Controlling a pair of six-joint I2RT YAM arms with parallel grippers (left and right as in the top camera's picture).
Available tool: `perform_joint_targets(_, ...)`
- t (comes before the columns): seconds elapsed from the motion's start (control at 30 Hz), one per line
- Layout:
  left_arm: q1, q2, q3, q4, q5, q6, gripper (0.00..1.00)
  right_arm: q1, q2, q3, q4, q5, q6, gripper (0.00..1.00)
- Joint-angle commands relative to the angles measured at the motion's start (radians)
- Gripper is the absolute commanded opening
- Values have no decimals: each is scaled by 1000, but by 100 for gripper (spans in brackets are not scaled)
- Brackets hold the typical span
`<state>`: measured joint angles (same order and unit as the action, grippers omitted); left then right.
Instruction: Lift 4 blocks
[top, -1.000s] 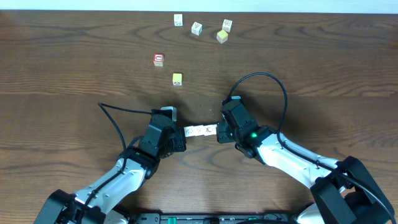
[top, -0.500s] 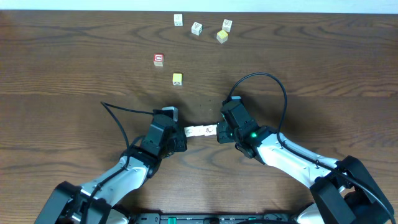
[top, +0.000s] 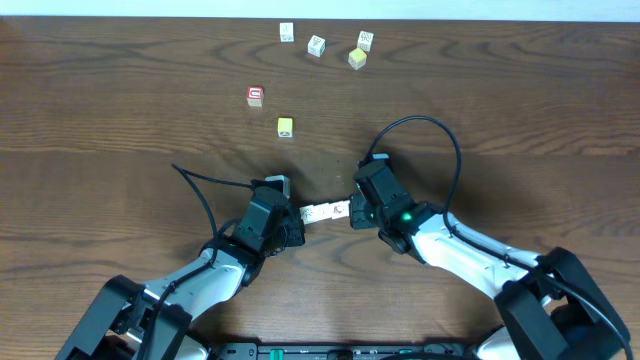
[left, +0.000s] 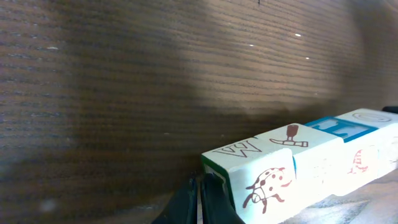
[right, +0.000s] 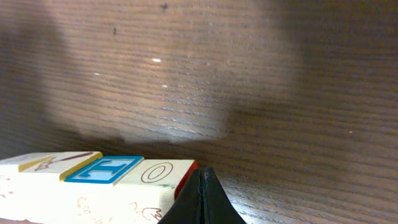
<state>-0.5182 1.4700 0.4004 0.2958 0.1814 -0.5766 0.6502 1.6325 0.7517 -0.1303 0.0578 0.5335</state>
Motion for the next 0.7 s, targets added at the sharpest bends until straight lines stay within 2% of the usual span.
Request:
perform_joint_targets(0.0,-64,-13,35,62,214,-2,7,72,32,33,41,-269,19,1)
perform_joint_targets(0.67,-64,-13,35,57,198,-2,7,71,40,33,42,-269,19,1)
